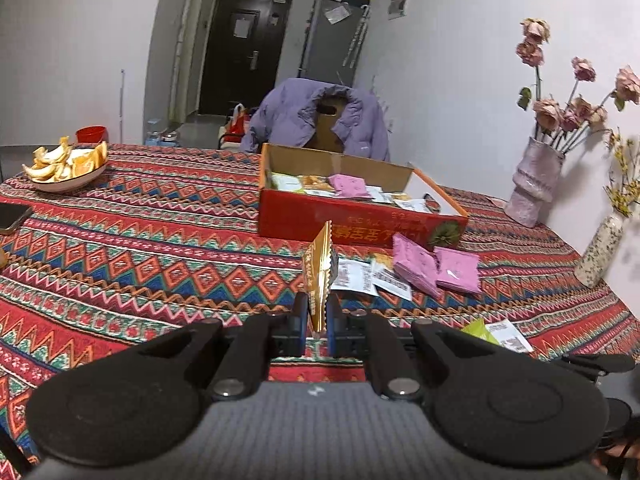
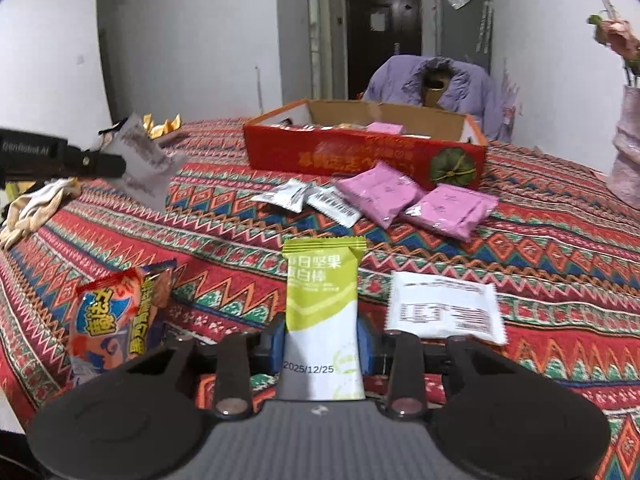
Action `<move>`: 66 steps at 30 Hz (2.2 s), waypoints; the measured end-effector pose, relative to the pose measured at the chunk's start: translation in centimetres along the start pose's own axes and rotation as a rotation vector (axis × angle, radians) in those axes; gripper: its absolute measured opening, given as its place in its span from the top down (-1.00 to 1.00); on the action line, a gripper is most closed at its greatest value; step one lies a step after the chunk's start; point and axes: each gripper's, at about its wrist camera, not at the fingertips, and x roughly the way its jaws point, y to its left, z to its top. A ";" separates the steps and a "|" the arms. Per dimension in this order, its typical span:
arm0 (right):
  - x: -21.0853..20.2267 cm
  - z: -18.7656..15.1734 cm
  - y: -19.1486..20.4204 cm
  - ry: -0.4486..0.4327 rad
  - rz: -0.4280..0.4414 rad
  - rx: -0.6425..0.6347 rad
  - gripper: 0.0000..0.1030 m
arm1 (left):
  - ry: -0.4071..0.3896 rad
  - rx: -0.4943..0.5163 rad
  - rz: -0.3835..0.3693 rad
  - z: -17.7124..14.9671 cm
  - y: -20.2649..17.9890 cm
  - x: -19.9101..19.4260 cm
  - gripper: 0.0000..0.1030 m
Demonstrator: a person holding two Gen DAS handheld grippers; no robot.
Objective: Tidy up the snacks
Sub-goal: 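Carry both packets into the box and open both tools, then withdraw both tools from the box back toward the snack pile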
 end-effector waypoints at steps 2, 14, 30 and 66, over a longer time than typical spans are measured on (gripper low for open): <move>-0.4 0.1 -0.2 -0.016 0.005 0.011 0.34 | -0.006 0.000 -0.008 0.2 -0.4 0.0 0.82; 1.8 11.8 -6.5 -0.181 0.183 0.107 0.34 | -0.017 0.063 -0.096 11.8 -2.3 9.1 0.82; 25.2 24.8 -15.8 0.047 -0.045 0.235 0.30 | 0.276 -0.047 -0.110 16.5 -4.5 32.1 0.78; -1.7 12.1 -8.3 -0.193 0.054 -0.003 -0.65 | -0.123 0.231 0.054 6.0 -4.9 1.6 -0.71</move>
